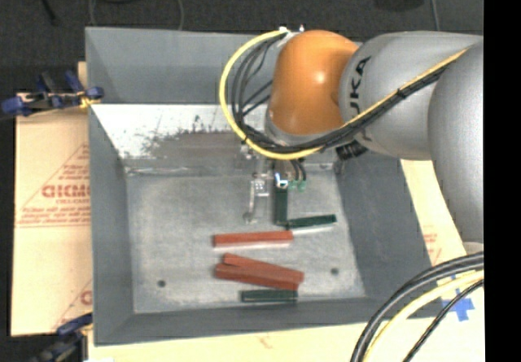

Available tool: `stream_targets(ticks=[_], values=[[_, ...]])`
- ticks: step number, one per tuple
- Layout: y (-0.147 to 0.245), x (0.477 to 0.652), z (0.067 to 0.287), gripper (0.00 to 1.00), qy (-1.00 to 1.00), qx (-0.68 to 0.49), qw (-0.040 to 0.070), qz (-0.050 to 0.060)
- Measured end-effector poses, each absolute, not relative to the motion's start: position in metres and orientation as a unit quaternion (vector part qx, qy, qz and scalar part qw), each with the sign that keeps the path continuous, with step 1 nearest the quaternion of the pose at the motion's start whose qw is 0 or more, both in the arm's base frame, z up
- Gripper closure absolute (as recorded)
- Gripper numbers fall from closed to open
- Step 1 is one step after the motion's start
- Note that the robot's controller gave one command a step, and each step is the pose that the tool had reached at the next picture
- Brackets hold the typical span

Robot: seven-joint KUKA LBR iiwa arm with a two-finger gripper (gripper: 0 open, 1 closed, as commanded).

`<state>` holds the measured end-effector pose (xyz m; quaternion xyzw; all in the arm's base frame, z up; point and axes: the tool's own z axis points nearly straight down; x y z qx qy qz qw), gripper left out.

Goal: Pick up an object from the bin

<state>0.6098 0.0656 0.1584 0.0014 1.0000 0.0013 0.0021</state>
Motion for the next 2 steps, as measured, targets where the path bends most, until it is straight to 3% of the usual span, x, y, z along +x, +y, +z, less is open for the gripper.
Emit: stream_targets(ticks=[1,2], values=[[0.0446,0.5603,0.0818,0.00,1.000,-0.021,-0.003,-0.001],[0.0460,0.5640,0.0866,1.00,1.000,-0.020,0.001,0.000]])
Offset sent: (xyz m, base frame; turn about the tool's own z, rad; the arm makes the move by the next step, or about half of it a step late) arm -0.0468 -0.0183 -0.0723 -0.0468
